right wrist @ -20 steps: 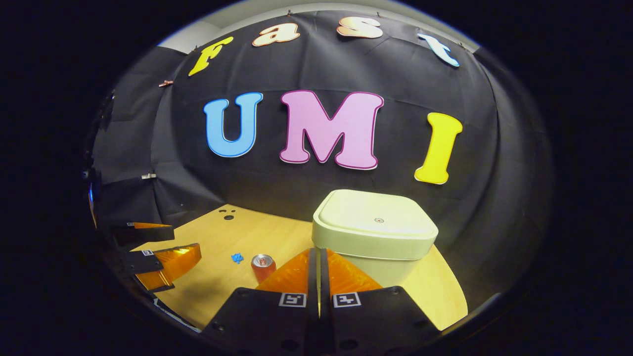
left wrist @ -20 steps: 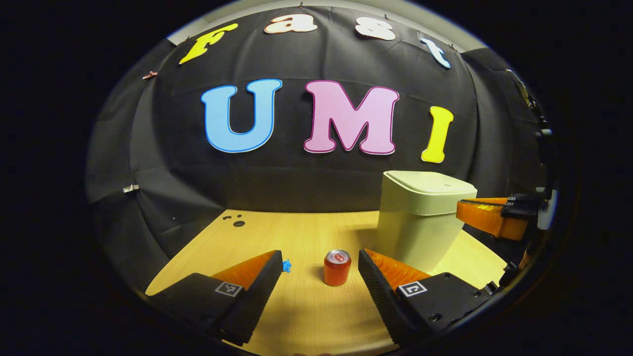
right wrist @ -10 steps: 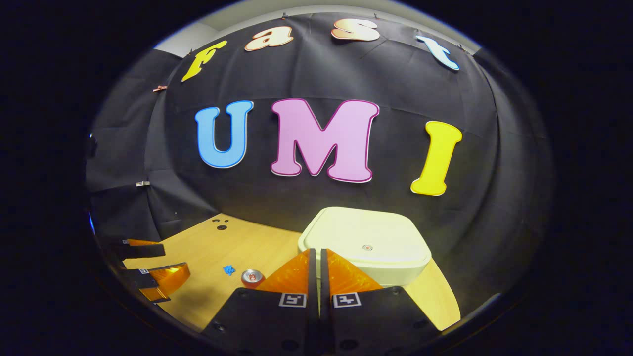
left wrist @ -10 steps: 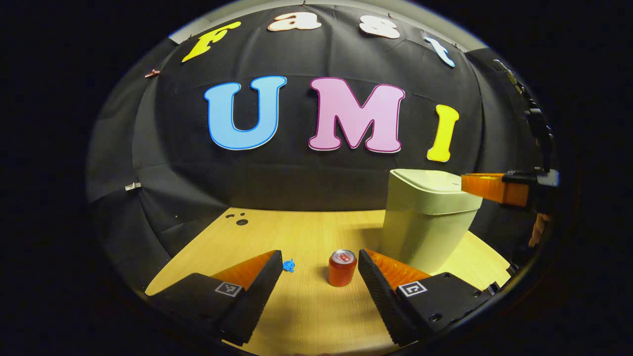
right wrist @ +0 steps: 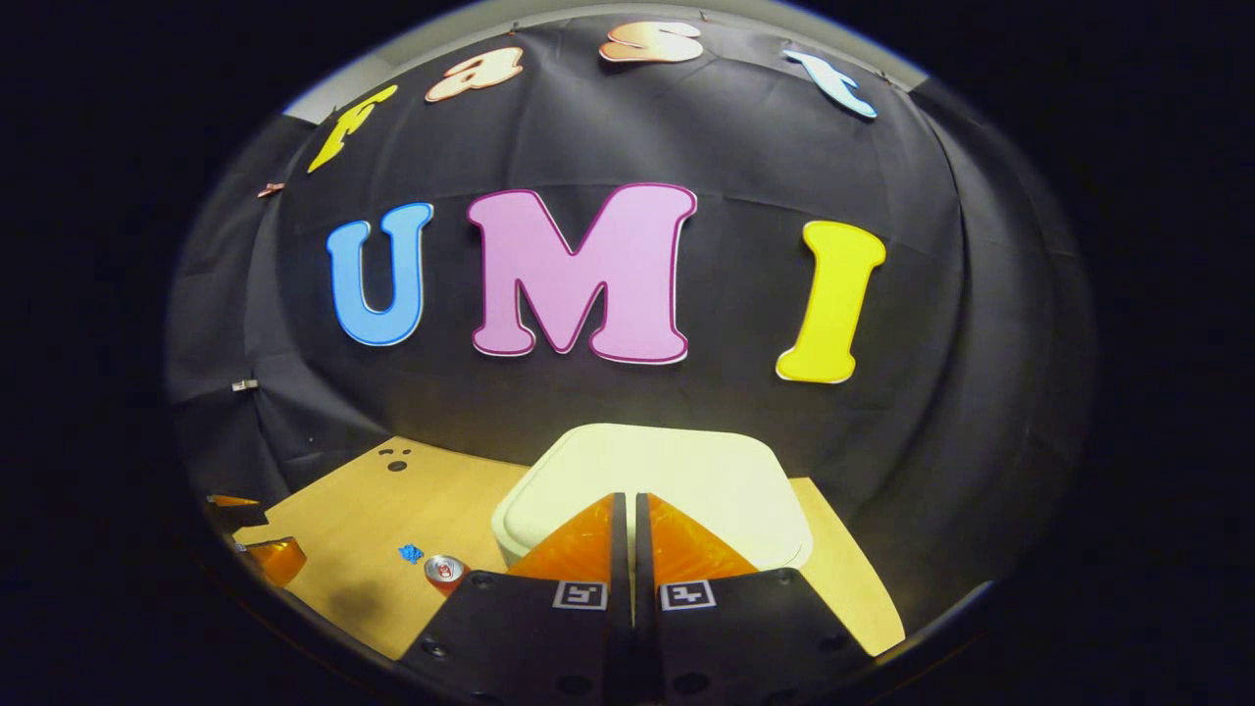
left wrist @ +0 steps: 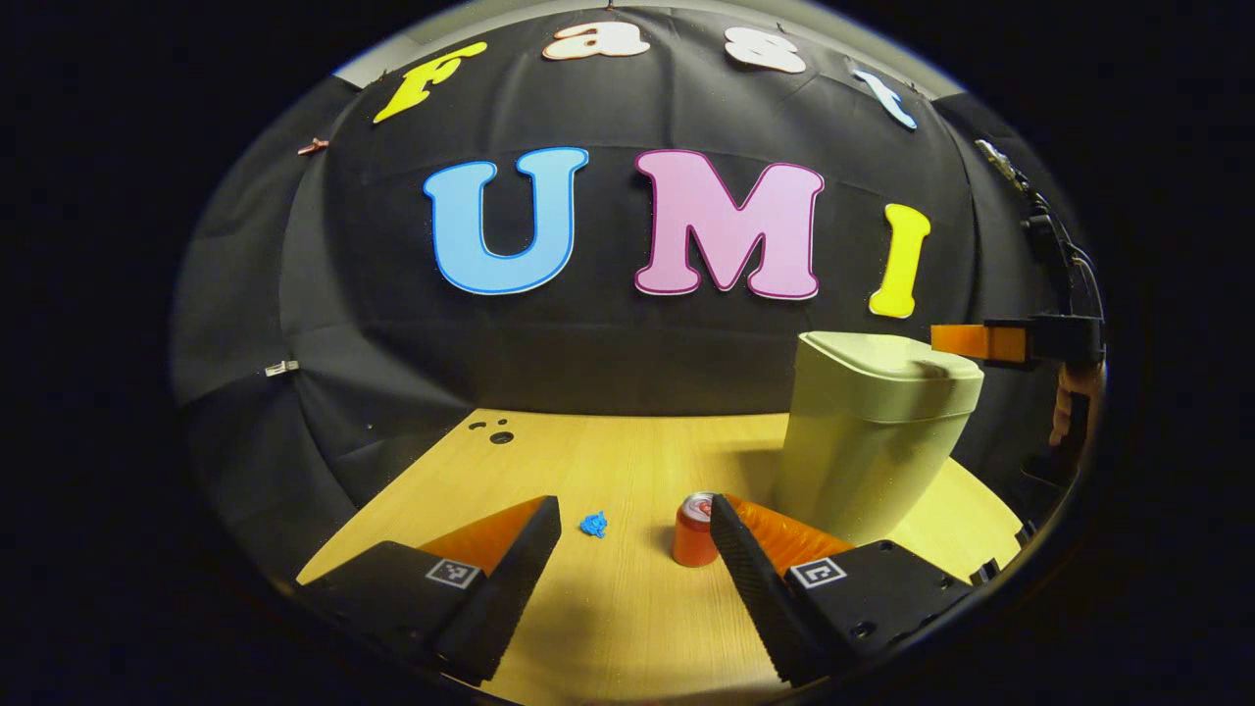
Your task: Press the lid of the desktop garbage bin to open it, pick up the crumpled paper on the desktop and throw it into the bin, then pick up the pop can on the desktop and drop it into the bin, and finally close the garbage bin lid.
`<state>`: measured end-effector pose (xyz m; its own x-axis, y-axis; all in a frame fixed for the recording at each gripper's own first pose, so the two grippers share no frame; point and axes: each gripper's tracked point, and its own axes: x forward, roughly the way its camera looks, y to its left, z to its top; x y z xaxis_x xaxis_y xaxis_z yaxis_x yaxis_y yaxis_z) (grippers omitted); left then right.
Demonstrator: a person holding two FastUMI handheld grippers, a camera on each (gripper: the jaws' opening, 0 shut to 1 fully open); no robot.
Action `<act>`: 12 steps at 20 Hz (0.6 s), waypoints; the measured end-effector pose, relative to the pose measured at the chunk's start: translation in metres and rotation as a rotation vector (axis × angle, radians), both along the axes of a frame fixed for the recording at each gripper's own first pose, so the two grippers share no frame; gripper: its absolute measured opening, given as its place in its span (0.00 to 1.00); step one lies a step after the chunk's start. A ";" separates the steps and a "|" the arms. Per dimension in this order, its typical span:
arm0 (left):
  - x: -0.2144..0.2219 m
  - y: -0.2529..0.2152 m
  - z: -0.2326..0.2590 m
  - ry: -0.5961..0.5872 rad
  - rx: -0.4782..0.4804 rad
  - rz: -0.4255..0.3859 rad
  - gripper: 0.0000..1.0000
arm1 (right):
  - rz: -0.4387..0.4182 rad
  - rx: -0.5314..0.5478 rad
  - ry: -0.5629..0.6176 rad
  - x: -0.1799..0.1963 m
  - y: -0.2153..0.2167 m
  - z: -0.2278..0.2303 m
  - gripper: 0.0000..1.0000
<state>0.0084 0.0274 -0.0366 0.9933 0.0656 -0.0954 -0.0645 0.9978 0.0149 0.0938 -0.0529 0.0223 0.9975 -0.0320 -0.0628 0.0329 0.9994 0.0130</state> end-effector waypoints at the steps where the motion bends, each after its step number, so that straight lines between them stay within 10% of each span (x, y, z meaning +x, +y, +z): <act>1: -0.001 0.002 0.001 -0.002 0.006 0.008 0.99 | -0.007 -0.003 0.010 0.001 -0.004 -0.004 0.05; 12: -0.012 0.006 -0.010 0.029 0.027 0.031 0.98 | -0.059 -0.009 0.033 0.005 -0.012 -0.017 0.05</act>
